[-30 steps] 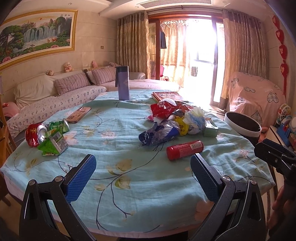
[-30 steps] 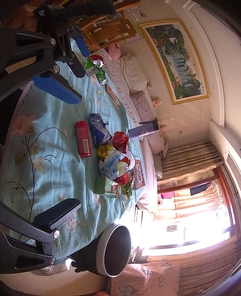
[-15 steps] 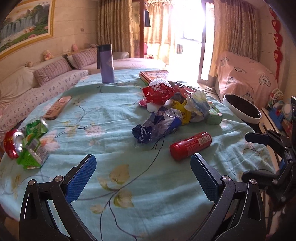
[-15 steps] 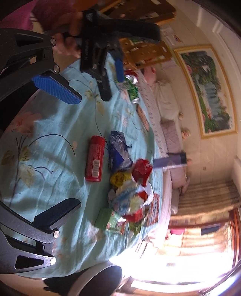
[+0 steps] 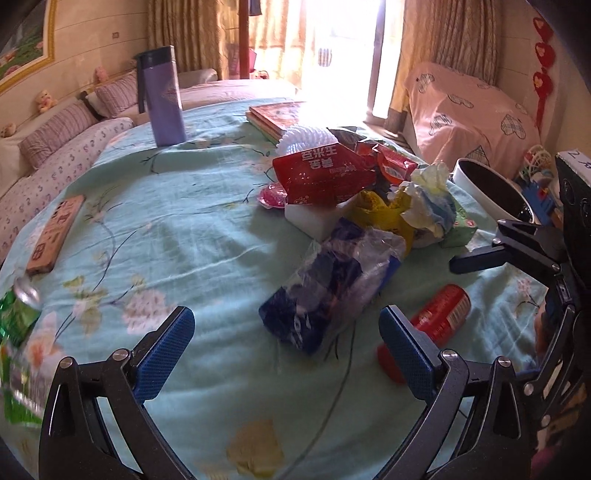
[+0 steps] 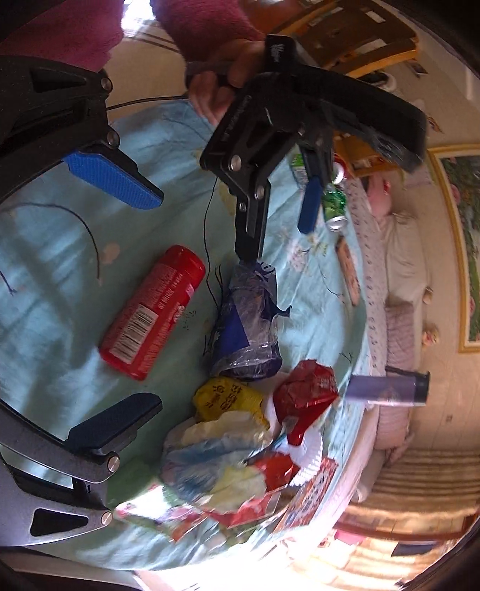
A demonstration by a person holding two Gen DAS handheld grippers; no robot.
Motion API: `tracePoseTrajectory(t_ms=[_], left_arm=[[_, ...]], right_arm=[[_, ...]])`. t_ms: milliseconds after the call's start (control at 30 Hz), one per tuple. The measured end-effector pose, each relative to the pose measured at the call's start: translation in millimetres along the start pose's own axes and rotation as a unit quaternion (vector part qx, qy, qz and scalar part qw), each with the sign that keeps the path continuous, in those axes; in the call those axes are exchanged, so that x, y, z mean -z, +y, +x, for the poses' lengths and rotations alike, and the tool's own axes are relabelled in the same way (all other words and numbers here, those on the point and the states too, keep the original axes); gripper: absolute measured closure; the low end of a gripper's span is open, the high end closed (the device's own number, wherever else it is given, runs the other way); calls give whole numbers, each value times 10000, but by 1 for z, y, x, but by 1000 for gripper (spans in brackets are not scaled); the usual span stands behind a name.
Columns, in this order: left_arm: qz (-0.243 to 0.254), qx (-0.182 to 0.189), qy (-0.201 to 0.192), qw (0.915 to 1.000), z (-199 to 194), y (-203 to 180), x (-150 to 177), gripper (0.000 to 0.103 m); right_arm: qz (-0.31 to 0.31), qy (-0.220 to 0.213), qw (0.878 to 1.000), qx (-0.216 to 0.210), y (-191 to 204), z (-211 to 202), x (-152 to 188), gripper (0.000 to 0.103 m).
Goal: Collect trash
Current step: 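Grasp the blue plastic bag with the left tool while the right tool grasps the red can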
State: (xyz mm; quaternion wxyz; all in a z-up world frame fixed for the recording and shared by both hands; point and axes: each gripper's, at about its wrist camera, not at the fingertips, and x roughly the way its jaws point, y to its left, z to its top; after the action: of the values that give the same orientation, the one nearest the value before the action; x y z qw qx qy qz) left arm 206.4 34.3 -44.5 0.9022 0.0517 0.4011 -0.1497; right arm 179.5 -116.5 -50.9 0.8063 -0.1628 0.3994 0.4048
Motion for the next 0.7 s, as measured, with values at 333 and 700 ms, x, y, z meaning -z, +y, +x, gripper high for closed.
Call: tracePoseTrajectory(t_ms=[333, 700], left_arm=[[286, 583, 355, 9973, 33, -12, -15, 41], [325, 879, 122, 9955, 1, -50, -4, 65]], right_arm=[[57, 462, 9980, -434, -14, 25, 9, 42], [1878, -102, 9819, 223, -42, -47, 82, 66]])
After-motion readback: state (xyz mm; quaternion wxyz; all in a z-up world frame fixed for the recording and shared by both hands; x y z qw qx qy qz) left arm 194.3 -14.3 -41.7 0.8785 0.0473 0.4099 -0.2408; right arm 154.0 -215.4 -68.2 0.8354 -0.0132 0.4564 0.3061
